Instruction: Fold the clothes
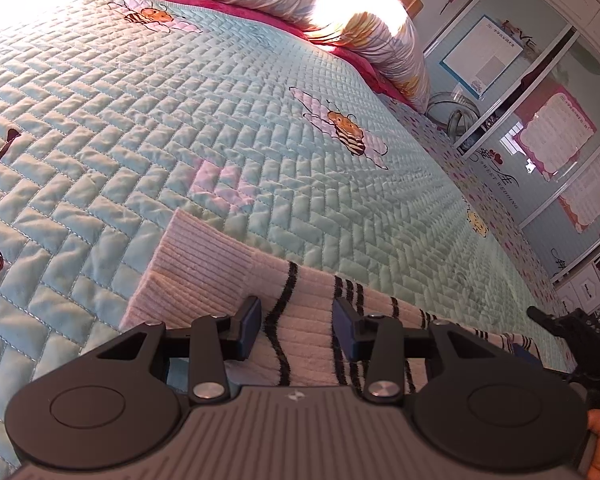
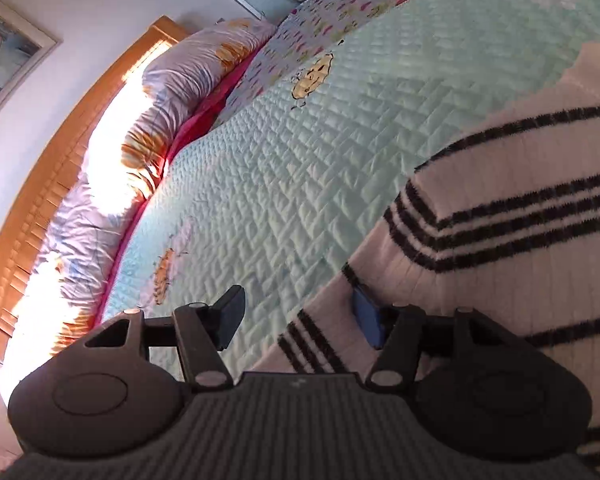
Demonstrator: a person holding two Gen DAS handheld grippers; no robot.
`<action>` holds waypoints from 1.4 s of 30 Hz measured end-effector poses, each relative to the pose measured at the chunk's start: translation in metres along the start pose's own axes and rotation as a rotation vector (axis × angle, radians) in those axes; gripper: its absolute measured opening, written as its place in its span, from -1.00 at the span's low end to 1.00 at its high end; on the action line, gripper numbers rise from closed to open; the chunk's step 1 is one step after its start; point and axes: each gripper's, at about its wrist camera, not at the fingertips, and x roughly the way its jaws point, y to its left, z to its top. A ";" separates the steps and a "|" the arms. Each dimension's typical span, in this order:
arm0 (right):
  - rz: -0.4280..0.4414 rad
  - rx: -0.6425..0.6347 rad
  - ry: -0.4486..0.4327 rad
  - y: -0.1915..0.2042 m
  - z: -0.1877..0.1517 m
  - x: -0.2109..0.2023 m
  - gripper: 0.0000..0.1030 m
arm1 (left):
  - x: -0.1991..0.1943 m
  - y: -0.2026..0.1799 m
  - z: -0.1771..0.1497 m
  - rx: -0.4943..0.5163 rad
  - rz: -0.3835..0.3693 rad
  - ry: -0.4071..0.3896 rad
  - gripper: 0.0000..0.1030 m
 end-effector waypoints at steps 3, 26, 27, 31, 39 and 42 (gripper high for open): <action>0.075 0.001 -0.066 0.013 -0.025 -0.043 0.20 | 0.000 0.000 0.000 -0.001 0.000 -0.001 -0.16; 0.101 0.142 0.020 -0.022 -0.109 -0.132 0.06 | 0.000 -0.012 -0.005 0.060 0.028 -0.018 -0.07; 0.085 0.160 0.073 -0.029 -0.119 -0.127 0.06 | -0.001 -0.013 -0.005 0.063 0.031 -0.020 -0.04; 0.037 0.172 0.095 -0.047 -0.137 -0.127 -0.88 | -0.003 -0.016 -0.006 0.074 0.039 -0.029 -0.02; 0.080 0.051 0.205 -0.023 -0.174 -0.157 -0.41 | -0.015 -0.042 -0.013 0.174 0.040 -0.076 0.16; 0.106 0.119 0.166 -0.024 -0.174 -0.171 -0.24 | -0.030 -0.061 -0.017 0.222 -0.166 -0.100 0.19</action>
